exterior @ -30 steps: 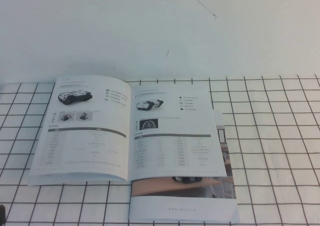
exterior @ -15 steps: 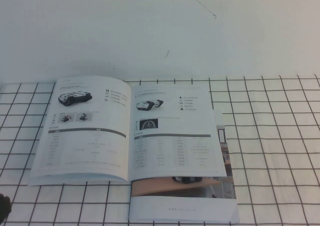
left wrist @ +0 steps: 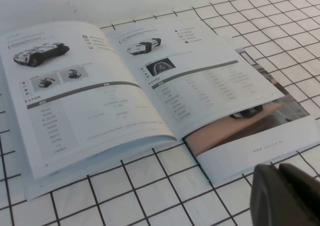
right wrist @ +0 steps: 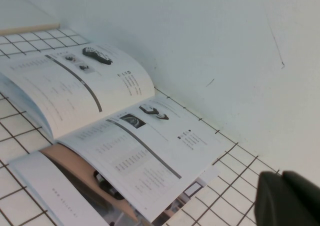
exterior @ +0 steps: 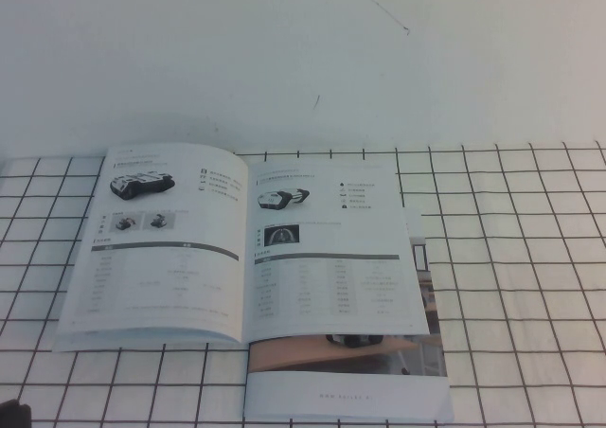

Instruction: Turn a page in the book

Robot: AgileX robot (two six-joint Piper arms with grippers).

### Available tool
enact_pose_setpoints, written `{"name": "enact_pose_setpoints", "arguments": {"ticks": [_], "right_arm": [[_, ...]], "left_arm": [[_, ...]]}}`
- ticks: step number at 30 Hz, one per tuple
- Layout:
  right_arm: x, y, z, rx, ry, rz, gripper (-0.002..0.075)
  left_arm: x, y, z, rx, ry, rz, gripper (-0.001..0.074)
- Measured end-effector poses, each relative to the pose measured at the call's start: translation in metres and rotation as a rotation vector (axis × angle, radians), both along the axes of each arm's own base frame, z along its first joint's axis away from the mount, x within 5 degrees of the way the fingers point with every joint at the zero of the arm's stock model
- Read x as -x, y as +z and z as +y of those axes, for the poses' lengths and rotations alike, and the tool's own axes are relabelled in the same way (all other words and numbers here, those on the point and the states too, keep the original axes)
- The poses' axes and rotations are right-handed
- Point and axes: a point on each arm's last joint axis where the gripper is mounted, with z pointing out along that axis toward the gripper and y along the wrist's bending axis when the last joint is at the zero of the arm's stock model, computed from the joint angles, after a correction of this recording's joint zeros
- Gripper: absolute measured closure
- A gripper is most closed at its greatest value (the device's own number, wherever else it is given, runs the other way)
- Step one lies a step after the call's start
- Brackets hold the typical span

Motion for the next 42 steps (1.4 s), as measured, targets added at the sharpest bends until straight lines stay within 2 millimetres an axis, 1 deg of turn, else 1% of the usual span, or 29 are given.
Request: {"name": "enact_pose_setpoints", "arguments": {"ticks": [7, 10, 14, 17, 19, 21, 24, 26, 42], "right_arm": [[0.0, 0.0, 0.0, 0.002, 0.001, -0.001, 0.0728], [0.0, 0.0, 0.0, 0.002, 0.001, -0.001, 0.0728], [0.0, 0.0, 0.0, 0.003, 0.0, -0.002, 0.0728], [0.0, 0.0, 0.0, 0.004, 0.001, -0.001, 0.0728], [0.0, 0.0, 0.0, 0.004, 0.001, -0.001, 0.0728], [0.0, 0.0, 0.0, 0.004, 0.001, -0.001, 0.0728], [0.0, 0.0, 0.0, 0.004, 0.001, -0.001, 0.0728], [0.0, 0.0, 0.0, 0.004, 0.001, -0.001, 0.0728], [0.0, 0.0, 0.0, 0.005, 0.003, 0.002, 0.0728]], "left_arm": [[-0.001, 0.0, 0.0, 0.003, 0.008, -0.009, 0.0738], [-0.009, -0.007, 0.003, 0.036, 0.069, -0.058, 0.0738], [-0.018, -0.038, 0.012, 0.1, 0.234, -0.17, 0.0738], [-0.018, -0.066, 0.02, 0.066, 0.324, -0.272, 0.0738], [-0.016, -0.084, 0.024, 0.036, 0.37, -0.309, 0.0738], [-0.016, -0.106, 0.027, 0.003, 0.407, -0.287, 0.0738], [-0.016, -0.133, 0.028, -0.028, 0.44, -0.177, 0.0738], [-0.016, -0.136, 0.028, -0.028, 0.442, -0.157, 0.0738], [-0.016, -0.136, 0.029, -0.024, 0.447, -0.158, 0.0738]]}}
